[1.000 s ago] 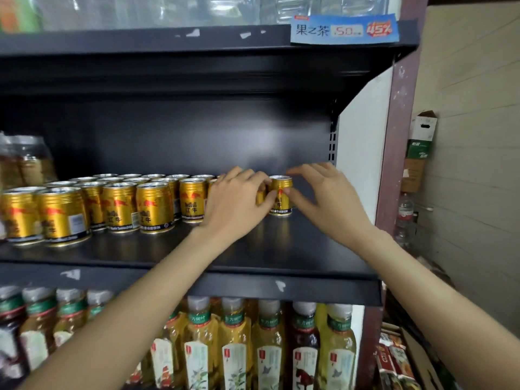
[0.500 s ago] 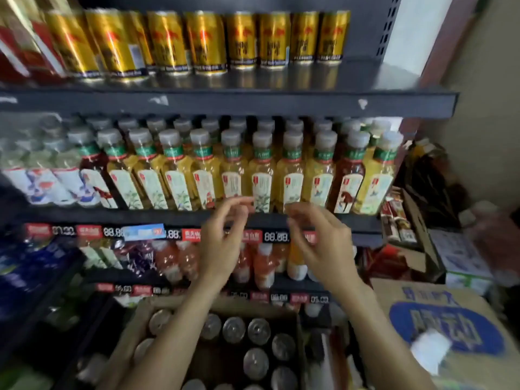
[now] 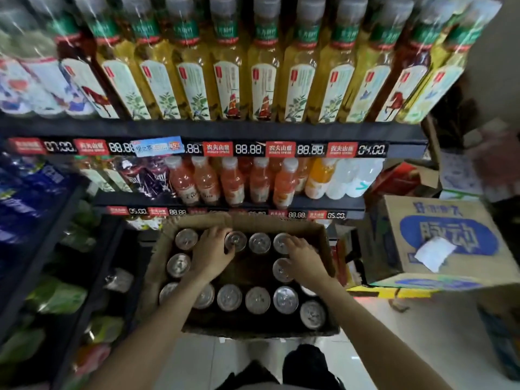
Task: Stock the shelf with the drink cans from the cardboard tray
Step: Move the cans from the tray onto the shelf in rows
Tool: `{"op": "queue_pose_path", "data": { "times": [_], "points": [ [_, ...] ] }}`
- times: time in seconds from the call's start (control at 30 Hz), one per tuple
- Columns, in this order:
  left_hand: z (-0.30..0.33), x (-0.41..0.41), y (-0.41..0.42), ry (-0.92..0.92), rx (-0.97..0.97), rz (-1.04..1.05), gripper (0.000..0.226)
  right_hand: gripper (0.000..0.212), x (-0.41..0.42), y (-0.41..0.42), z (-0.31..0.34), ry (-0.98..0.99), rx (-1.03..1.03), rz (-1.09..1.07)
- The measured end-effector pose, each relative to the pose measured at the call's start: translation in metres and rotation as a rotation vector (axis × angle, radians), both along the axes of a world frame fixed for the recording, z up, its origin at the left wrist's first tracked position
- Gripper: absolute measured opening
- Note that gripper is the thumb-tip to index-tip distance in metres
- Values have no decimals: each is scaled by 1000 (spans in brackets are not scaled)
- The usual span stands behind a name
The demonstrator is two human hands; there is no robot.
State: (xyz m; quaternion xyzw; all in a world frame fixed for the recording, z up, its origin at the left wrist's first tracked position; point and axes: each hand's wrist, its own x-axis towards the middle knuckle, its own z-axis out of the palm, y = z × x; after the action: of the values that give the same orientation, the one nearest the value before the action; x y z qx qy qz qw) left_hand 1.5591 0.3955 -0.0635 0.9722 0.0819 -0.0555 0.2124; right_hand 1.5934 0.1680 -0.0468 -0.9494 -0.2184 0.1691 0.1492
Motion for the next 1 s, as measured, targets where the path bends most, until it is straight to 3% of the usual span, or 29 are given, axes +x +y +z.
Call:
{"op": "queue_pose_path", "data": {
  "times": [0.17,0.27,0.43,0.5,0.7,0.83,1.0],
  "points": [
    [-33,16,6,92,238,-162,73,63,19,44,-25,-131,-193,174],
    [-50,23,5,126,345,-172,85,71,26,62,-36,-222,-335,165],
    [-61,30,6,41,341,-182,74,67,33,70,-53,-230,-320,142],
    [-61,29,11,2,261,-170,73,67,32,69,-50,-272,-260,105],
    [-16,8,21,-166,-103,-65,71,75,13,48,-10,-112,37,-142],
    [48,3,23,-146,-570,7,69,61,6,27,46,156,613,-375],
    [118,2,19,-118,-1044,114,75,55,2,8,110,452,1085,-548]
  ]
}}
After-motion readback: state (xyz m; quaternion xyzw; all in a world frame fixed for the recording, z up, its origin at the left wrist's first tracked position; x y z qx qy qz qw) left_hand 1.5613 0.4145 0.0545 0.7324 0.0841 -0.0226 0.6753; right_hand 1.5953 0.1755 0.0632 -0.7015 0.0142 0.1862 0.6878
